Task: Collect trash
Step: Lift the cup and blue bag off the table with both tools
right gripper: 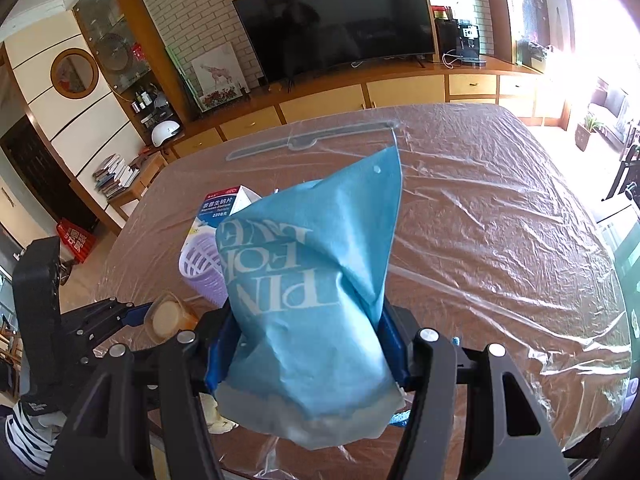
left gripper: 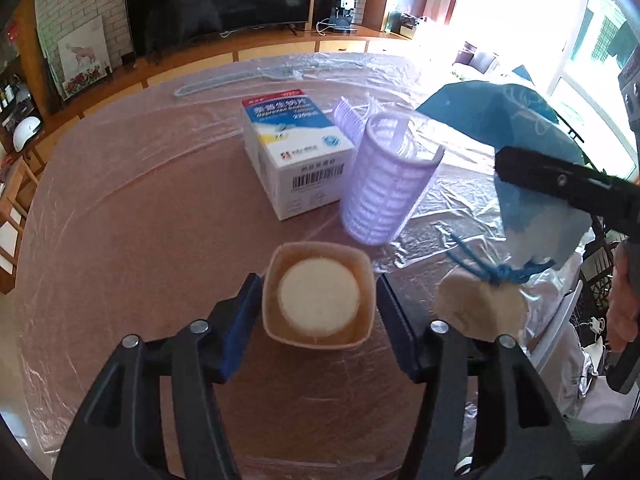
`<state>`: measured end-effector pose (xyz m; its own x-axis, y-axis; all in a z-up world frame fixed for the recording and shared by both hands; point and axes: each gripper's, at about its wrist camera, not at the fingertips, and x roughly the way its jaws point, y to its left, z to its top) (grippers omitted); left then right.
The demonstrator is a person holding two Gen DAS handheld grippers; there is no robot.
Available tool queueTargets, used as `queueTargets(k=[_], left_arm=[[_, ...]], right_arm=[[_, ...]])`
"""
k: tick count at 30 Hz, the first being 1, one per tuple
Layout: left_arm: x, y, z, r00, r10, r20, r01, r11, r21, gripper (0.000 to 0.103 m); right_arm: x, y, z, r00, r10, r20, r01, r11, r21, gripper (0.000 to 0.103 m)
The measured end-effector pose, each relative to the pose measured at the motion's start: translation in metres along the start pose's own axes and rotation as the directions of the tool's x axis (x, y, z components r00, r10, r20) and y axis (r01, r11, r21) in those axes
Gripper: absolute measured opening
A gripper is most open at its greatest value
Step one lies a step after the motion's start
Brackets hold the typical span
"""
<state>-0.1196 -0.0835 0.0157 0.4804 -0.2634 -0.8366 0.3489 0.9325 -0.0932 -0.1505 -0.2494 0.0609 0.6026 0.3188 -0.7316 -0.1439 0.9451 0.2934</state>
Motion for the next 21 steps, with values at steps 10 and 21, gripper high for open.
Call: queueTargets(k=[10, 21], left_arm=[[-0.013, 0.005, -0.001, 0.999, -0.001, 0.039, 0.002, 1.000, -0.025, 0.047], [-0.025, 0.011, -0.002, 0.997, -0.029, 0.069, 0.031, 0.999, -0.031, 0.047]], right_arm=[[-0.007, 0.005, -0.004, 1.000, 0.013, 0.019, -0.013, 1.000, 0.009, 0.059], [-0.018, 0.004, -0.014, 1.000, 0.005, 0.022, -0.006, 0.999, 0.034, 0.059]])
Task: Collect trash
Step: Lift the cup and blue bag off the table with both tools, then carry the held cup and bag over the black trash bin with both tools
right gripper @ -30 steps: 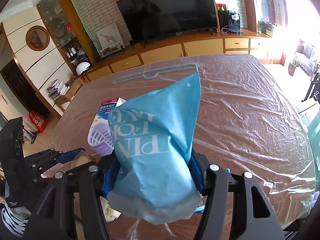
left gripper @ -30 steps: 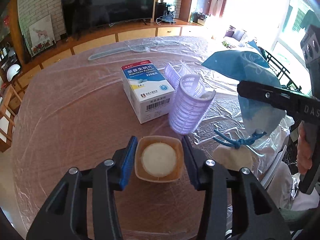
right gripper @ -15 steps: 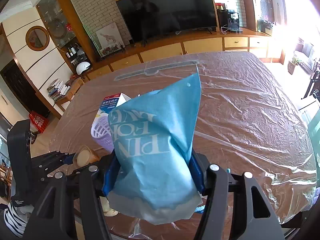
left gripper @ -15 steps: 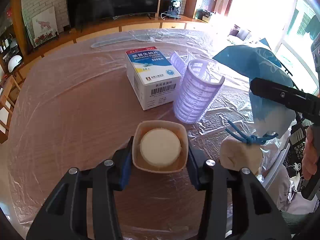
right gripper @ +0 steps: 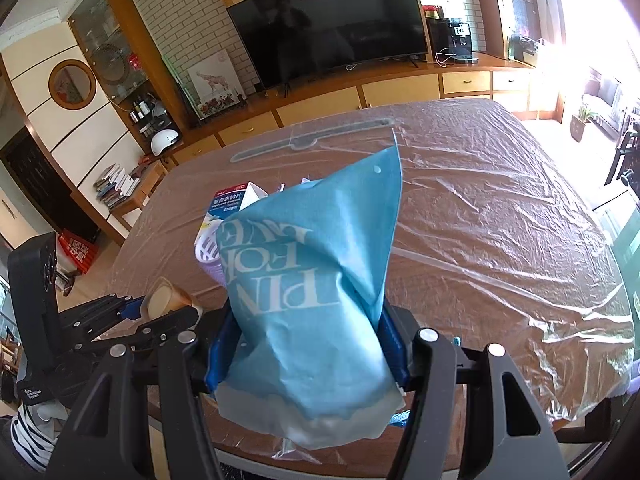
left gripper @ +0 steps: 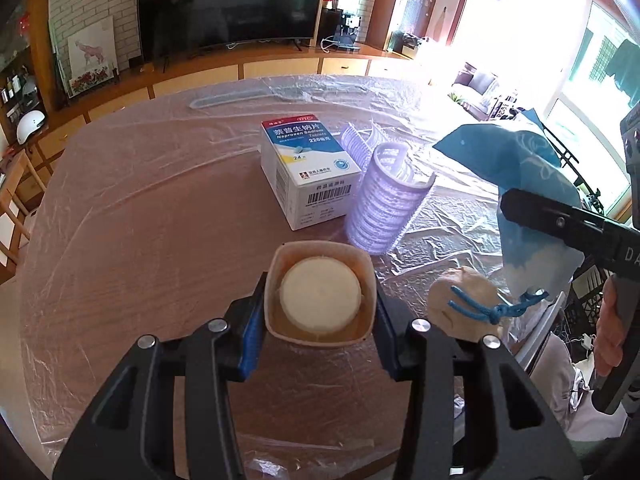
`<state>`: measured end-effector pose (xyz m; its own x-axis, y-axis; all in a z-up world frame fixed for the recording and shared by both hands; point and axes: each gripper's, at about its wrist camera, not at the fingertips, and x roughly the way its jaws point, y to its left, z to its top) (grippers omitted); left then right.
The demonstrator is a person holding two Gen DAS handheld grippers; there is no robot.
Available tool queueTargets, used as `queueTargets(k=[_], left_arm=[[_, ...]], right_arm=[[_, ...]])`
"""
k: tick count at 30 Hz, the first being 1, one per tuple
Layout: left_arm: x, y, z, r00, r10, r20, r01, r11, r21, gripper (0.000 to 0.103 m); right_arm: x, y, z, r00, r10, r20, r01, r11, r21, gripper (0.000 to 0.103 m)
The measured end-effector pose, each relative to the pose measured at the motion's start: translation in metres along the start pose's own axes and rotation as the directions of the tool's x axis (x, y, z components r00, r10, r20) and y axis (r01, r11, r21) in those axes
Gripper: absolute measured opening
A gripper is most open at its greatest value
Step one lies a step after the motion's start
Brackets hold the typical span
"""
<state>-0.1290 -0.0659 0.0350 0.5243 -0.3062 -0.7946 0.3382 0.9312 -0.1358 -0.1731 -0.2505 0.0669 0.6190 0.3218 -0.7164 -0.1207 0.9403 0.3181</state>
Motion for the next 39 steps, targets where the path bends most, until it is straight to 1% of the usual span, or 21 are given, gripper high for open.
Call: queueTargets(k=[8, 15, 25, 28, 32, 39], left_arm=[[-0.005, -0.001, -0.004, 1.000, -0.024, 0.005, 0.024, 1.000, 0.007, 0.047], [-0.010, -0.010, -0.013, 1.000, -0.002, 0.008, 0.002, 1.000, -0.005, 0.047], [-0.017, -0.033, -0.025, 0.999, 0.046, 0.005, -0.046, 0.998, -0.047, 0.047], [-0.019, -0.042, -0.029, 0.998, 0.062, 0.010, -0.062, 0.997, -0.052, 0.047], [-0.026, -0.048, -0.031, 0.998, 0.064, 0.018, -0.062, 0.995, -0.080, 0.047], [-0.041, -0.072, -0.047, 0.995, 0.090, 0.035, -0.087, 0.992, -0.094, 0.047]], right_arm=[[-0.012, 0.005, -0.009, 1.000, -0.014, 0.006, 0.014, 1.000, 0.012, 0.059], [-0.019, 0.002, -0.019, 1.000, 0.003, 0.001, -0.003, 1.000, 0.007, 0.059], [-0.029, -0.017, -0.032, 0.998, 0.062, -0.029, -0.063, 0.998, -0.007, 0.059], [-0.036, -0.021, -0.039, 0.996, 0.084, -0.030, -0.085, 0.996, -0.020, 0.059], [-0.049, -0.024, -0.046, 0.992, 0.122, -0.030, -0.123, 0.991, -0.049, 0.059], [-0.068, -0.026, -0.061, 0.985, 0.169, -0.038, -0.172, 0.982, -0.077, 0.059]])
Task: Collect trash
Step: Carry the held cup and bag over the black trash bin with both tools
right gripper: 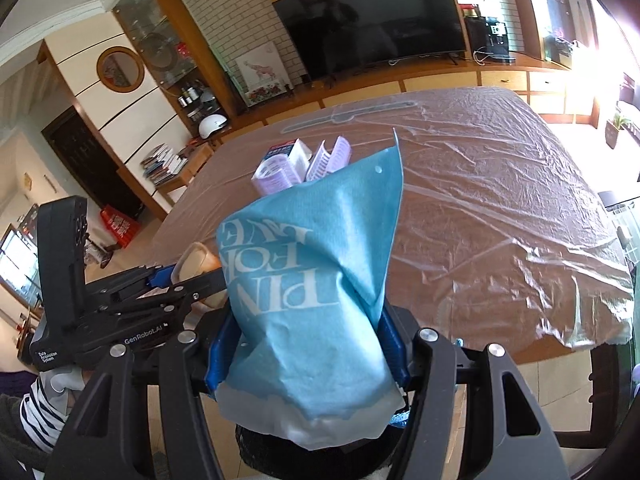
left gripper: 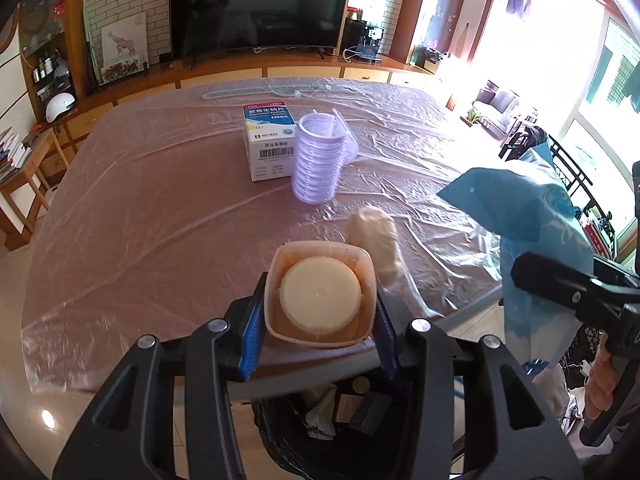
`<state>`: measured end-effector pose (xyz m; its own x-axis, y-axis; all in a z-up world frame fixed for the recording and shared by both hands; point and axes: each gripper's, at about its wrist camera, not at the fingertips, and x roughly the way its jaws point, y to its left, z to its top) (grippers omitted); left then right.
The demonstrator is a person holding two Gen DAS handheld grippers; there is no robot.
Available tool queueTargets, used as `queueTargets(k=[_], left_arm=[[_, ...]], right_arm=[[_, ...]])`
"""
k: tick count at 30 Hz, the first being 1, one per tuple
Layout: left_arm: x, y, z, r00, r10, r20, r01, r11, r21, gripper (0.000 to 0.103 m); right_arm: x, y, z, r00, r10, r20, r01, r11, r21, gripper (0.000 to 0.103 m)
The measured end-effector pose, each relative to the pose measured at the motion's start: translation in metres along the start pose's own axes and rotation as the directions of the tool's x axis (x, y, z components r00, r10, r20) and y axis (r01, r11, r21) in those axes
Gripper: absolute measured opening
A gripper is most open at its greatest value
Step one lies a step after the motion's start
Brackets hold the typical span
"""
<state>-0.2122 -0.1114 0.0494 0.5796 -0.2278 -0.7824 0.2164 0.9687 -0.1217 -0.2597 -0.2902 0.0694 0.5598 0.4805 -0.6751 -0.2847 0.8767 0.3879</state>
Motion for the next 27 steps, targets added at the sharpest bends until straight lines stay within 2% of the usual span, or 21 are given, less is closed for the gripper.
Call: queueTargets(k=[12, 27], left_arm=[[-0.019, -0.019, -0.030, 1.000, 0.022, -0.005, -0.022, 1.000, -0.011, 0.047], [-0.029, -0.013, -0.054, 0.999, -0.023, -0.025, 0.024, 0.999, 0.024, 0.047]], right_arm=[[-0.025, 0.006, -0.032, 0.998, 0.051, -0.024, -0.052, 0.998, -0.042, 0.059], [-0.022, 0.028, -0.062, 0.998, 0.002, -0.061, -0.003, 1.000, -0.019, 0.059]])
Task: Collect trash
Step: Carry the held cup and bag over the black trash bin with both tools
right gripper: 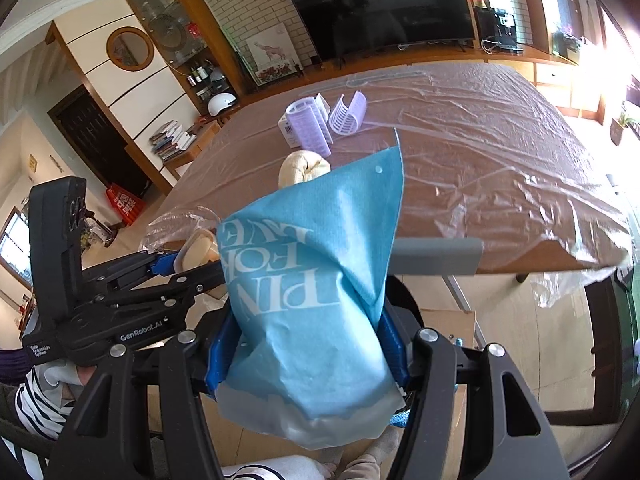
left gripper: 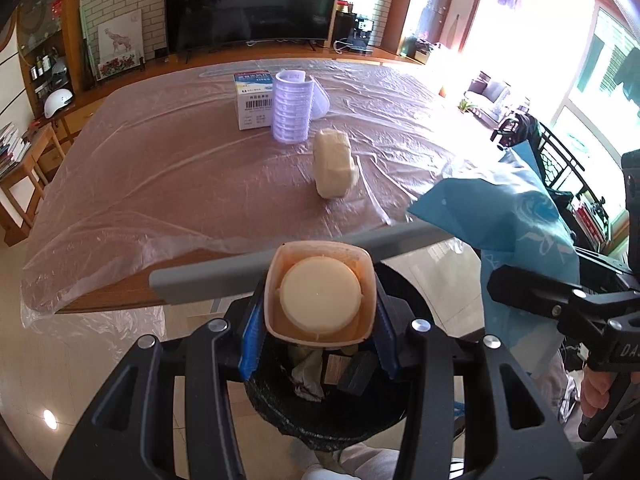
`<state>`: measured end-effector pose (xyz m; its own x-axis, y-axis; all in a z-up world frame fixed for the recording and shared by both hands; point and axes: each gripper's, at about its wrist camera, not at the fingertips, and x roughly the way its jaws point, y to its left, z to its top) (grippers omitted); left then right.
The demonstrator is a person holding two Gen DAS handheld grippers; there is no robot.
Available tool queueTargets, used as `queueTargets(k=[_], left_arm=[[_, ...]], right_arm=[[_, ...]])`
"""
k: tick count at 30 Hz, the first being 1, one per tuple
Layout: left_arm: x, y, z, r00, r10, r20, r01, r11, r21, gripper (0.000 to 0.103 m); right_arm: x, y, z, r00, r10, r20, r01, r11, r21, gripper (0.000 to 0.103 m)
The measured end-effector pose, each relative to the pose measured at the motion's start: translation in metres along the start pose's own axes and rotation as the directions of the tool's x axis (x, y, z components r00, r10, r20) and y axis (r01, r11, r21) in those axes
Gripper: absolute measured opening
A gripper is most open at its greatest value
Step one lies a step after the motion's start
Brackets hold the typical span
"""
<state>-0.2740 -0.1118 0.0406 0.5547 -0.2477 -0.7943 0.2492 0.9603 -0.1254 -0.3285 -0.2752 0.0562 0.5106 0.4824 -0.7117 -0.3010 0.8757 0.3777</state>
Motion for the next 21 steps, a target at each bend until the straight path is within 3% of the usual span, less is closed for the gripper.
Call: queueTargets(k=[9, 21], left_arm=[[-0.009, 0.009, -0.023, 0.999, -0.047, -0.025, 0.048, 0.998, 0.045, 0.047], [-0.004, 0.011, -0.050, 0.994, -0.066, -0.088, 0.075, 0.993, 0.096, 0.047]], right_arm=[[0.008, 0.028, -0.022, 0.998, -0.050, -0.026, 0.051, 0.998, 0.031, 0.059], [0.021, 0.037, -0.049, 0.991, -0.111, -0.074, 0.117, 0.990, 0.074, 0.059]])
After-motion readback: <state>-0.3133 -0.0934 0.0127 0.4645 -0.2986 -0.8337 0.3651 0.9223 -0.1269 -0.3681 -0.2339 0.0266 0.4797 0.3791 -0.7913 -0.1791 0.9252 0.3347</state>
